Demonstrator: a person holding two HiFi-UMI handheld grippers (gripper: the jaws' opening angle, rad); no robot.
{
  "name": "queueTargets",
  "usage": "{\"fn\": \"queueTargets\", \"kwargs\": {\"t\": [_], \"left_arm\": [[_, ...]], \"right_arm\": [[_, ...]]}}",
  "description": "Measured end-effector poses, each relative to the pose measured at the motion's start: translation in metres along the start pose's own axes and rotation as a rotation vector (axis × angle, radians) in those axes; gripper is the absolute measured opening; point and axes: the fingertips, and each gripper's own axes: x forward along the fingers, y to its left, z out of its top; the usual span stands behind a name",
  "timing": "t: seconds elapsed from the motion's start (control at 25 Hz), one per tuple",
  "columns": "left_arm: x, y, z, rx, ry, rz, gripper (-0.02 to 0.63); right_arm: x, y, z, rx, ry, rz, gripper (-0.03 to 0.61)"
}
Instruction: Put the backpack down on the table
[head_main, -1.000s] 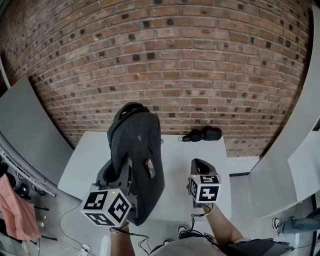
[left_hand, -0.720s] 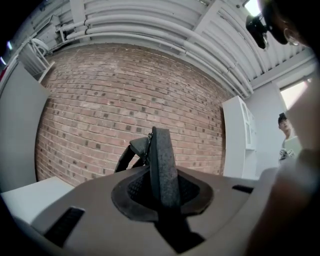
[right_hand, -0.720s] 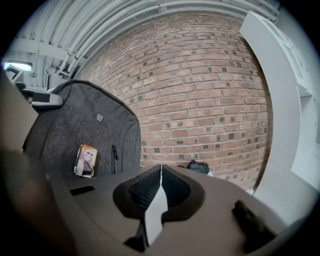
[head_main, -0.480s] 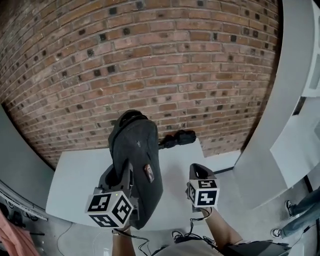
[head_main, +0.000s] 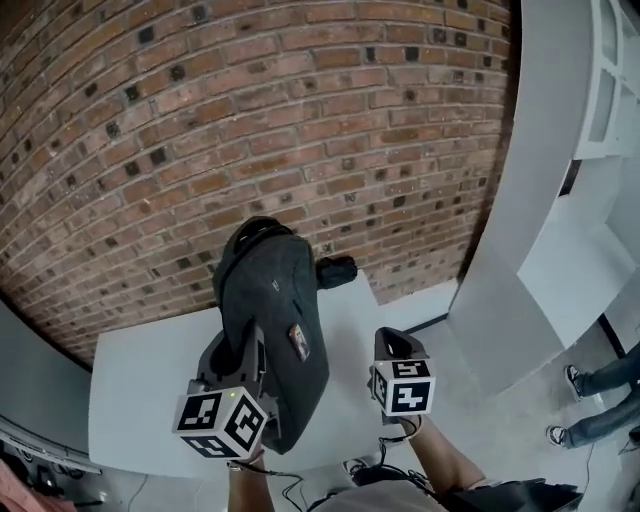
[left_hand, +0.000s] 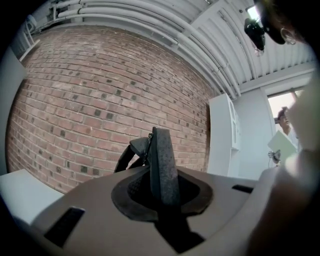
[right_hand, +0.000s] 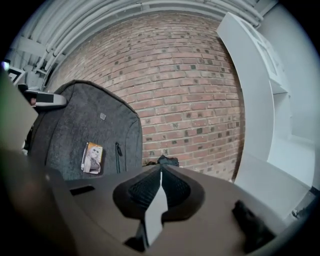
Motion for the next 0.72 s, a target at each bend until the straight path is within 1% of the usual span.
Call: {"fn": "queueTargets", "kwargs": {"t": [0.12,0.2,0.4,0.72], "left_arm": [[0.012,-0.007,0.0,0.003,-0.004,-0.025,0.083],[0.017,-0.004,-0.003,-0.006,-0.004,-0.025,0.083],[0.024,0.01,-0.029,-0.023,0.033,0.011,0.083],[0.016,0.039,-0.034,-0.03,0.029,0.047,0.084]], "right_arm": [[0.003,-0.013,-0.004,0.023,0.006,-0.021,0.032],[0.006,-0.016,-0.006,0.03,0.014,-0.027,0.032],[0.019,-0.013,-0.016,0.023,0.033,-0.021,0.032],[0.042,0.013,-0.028,0.012,0.073,0.017,0.032]]}}
